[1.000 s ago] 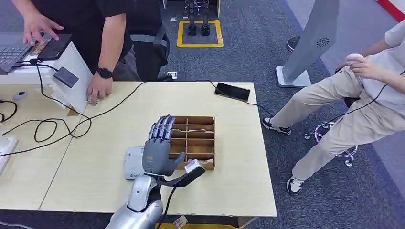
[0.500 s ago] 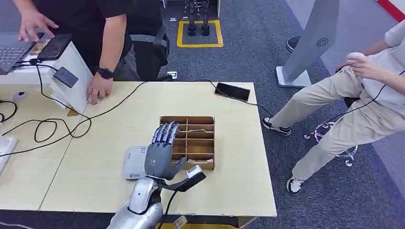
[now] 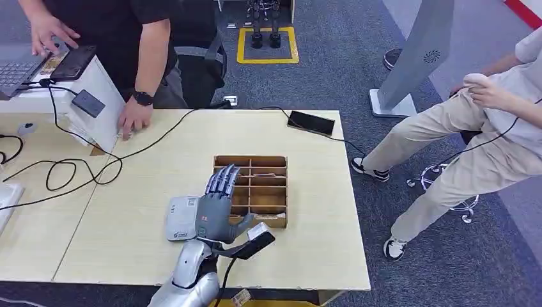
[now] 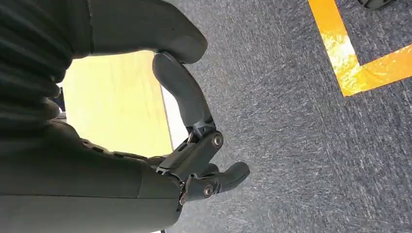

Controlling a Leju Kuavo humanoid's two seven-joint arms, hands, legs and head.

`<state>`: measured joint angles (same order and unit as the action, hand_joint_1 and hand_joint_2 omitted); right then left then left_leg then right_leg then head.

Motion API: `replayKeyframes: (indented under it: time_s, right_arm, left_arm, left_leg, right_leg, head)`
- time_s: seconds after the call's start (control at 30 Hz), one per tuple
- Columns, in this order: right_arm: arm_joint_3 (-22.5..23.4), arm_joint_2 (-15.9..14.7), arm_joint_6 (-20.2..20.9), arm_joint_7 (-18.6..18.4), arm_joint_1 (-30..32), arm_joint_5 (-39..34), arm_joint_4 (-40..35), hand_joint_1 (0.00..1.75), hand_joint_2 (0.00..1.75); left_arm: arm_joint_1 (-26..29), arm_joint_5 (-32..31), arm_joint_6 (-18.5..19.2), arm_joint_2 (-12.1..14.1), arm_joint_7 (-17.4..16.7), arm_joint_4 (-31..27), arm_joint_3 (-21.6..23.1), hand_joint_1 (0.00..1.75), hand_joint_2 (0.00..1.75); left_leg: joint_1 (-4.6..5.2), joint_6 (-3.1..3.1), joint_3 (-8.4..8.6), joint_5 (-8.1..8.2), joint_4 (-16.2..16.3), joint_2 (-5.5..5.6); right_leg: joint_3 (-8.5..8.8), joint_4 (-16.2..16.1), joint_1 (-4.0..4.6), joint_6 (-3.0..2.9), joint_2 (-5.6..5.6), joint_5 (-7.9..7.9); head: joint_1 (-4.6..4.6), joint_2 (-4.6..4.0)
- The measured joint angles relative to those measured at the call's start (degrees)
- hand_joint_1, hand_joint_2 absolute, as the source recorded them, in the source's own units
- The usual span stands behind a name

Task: Pass the card to the sensor for recognition and then transmit it.

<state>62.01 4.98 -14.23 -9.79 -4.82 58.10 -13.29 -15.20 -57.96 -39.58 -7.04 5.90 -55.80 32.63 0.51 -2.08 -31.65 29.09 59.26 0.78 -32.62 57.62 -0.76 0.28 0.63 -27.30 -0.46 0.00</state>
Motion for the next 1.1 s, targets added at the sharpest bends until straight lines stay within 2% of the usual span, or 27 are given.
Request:
replayKeyframes:
  time_s: [0.13,0.77,0.97,1.1]
  right_arm:
    - [0.3,0.0,-0.1,0.0,0.1,-0.3,0.0,0.0,1.75]
    - [0.5,0.0,-0.1,-0.1,0.3,-0.3,0.0,0.0,1.75]
    - [0.5,0.0,0.0,-0.5,0.3,0.1,0.0,0.0,1.75]
    - [0.5,0.0,0.0,-0.4,0.3,0.3,0.0,0.0,1.75]
  left_arm:
    - [0.3,1.0,0.0,-0.4,1.2,0.0,0.0,0.0,1.75]
    - [0.7,1.0,0.0,-0.8,1.3,0.0,0.0,0.0,1.75]
    - [0.7,0.1,0.0,-0.8,1.1,0.0,0.0,0.0,1.75]
    - [0.7,-2.7,0.0,-0.8,0.0,0.0,-0.4,0.0,1.75]
  left_leg:
    - [0.0,0.0,0.0,0.0,0.0,0.01]
    - [0.0,0.0,0.0,0.0,0.0,0.0]
    - [0.0,0.0,0.0,0.0,0.0,0.0]
    - [0.0,0.0,0.0,0.0,0.0,0.0]
  right_leg:
    - [0.0,0.0,0.0,0.0,0.0,0.0]
    - [0.0,0.0,0.0,0.0,0.0,0.0]
    - [0.0,0.0,0.0,0.0,0.0,0.0]
    - [0.0,0.0,0.0,0.0,0.0,0.0]
  head:
    - [0.02,0.0]
    - [0.0,0.0]
    - [0.0,0.0]
    - [0.0,0.0]
